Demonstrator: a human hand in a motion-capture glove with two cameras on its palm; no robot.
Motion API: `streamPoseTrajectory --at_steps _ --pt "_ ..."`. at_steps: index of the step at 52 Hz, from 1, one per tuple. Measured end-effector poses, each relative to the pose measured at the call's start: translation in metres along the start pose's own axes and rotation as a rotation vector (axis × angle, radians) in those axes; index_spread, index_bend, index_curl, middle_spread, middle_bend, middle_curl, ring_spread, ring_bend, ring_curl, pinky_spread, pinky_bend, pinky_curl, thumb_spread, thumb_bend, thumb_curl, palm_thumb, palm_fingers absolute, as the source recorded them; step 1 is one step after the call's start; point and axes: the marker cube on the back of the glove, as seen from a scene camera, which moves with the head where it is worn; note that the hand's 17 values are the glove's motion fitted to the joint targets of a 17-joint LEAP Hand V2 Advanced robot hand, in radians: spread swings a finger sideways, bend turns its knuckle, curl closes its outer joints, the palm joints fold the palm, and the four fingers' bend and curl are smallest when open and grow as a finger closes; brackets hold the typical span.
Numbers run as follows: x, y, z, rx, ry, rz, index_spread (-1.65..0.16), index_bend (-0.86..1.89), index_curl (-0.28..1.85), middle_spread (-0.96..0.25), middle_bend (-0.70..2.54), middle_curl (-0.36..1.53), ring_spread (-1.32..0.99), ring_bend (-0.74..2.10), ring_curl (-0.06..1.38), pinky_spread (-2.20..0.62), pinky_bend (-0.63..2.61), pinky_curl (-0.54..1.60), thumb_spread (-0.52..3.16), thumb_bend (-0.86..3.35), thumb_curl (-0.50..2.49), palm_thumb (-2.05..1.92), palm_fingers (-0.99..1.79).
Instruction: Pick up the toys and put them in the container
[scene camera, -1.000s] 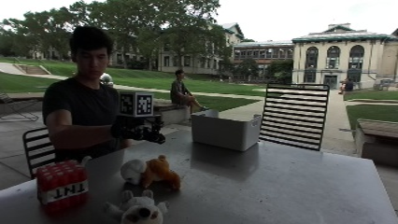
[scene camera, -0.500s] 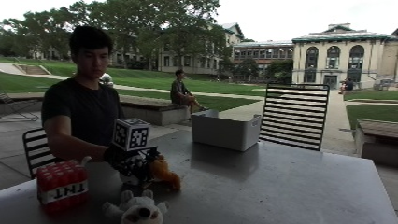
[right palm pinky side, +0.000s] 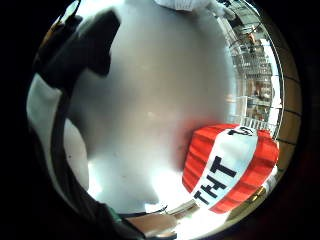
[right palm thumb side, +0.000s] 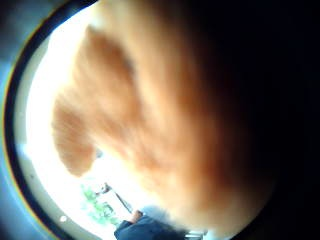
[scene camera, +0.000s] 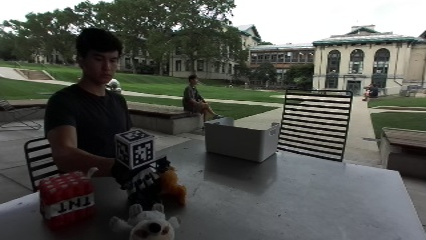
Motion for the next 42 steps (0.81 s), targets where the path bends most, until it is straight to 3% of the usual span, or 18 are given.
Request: streamPoseTrajectory --at_steps 8,12,26,42 --pt "-0.006 -0.001 -0.012 0.048 0.057 0.012 -0.06 1.05 0.71 -0.18 0.34 0.49 -0.42 0.59 0.35 -0.30 0.49 0.34 1.20 0.52 0.52 0.96 1.26" --pt "-0.010 -0.002 -0.020 0.070 0.097 0.004 -0.06 0.96 0.72 -0.20 0.53 0.54 -0.40 0.74 0.39 -0.38 0.51 0.36 1.25 0.62 0.58 1.05 1.38" --pt "-0.044 -0.013 -0.077 0.109 0.102 -0.013 -0.11 0.48 0.75 -0.25 0.86 0.60 -0.35 1.04 0.46 -0.45 0.68 0.40 1.05 0.47 0.66 0.85 1.21" --pt "-0.138 -0.018 -0.209 0.289 0.114 -0.068 -0.21 0.24 0.92 -0.37 0.73 0.59 -0.40 1.18 0.50 -0.46 0.79 0.40 0.84 0.27 0.75 0.67 1.07"
